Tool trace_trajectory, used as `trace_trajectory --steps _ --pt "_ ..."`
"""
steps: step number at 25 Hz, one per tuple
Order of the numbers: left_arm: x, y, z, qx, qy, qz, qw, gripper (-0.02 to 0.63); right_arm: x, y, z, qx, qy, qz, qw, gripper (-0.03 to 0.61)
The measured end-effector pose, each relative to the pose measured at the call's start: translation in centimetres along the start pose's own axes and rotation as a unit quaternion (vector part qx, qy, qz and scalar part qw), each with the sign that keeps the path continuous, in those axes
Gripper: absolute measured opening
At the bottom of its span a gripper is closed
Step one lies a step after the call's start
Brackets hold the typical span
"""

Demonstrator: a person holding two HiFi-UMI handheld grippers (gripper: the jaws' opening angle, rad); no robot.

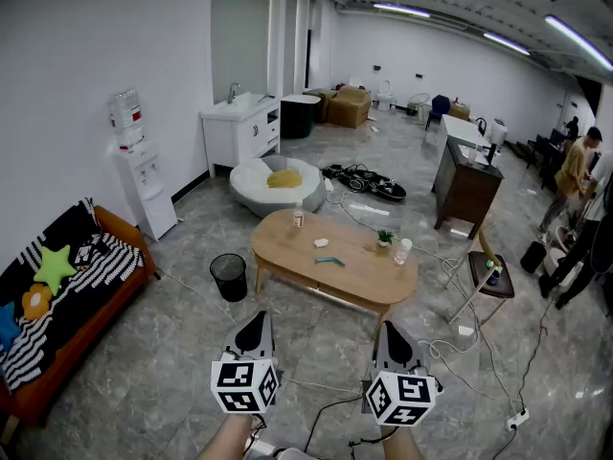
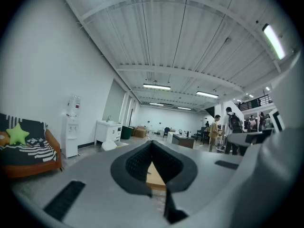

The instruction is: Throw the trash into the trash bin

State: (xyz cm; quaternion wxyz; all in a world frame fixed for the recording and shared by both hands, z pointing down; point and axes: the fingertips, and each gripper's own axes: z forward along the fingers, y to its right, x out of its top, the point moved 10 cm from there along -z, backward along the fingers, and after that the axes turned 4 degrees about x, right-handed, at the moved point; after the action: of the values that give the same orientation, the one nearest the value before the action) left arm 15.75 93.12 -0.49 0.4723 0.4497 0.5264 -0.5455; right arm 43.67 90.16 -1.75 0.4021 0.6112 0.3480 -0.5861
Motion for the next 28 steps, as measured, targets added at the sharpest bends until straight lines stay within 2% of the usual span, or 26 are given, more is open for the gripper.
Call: trace_trajectory --steps 6,11,20,22,25,28 --pt "0.2 -0.1 0.1 -0.003 0.0 -0.001 1.0 -0.009 -0.1 0.0 0.0 -0.004 -0.005 0.003 1.0 0.0" --pt "0.2 0.0 0.1 0.0 0.003 -0.002 1.0 -0.009 -0.5 0.6 0.3 0.003 -0.006 0.041 0.999 0.002" --pt "0.3 -0.3 -0.3 0.004 0.005 -0.001 1.0 -0.008 -1.0 0.8 -0.2 -0.001 -0.012 0.05 0.999 0.002" --pt "0.4 -0.2 -0.3 -0.007 0.002 -0.002 1.0 0.124 -1.0 0.9 -0.4 -0.002 -0.013 0.05 0.999 0.002" --pt "0.6 -0.5 -0.3 -0.014 0.001 0.001 0.9999 0.137 -1.0 0.8 -0.6 -0.004 -0.012 0.049 0.999 0.002" --pt "0.7 -0.8 -0.3 -0.029 0.001 0.002 0.9996 0.183 -0.9 0.8 -0.8 -0.007 -0.013 0.048 0.999 0.002"
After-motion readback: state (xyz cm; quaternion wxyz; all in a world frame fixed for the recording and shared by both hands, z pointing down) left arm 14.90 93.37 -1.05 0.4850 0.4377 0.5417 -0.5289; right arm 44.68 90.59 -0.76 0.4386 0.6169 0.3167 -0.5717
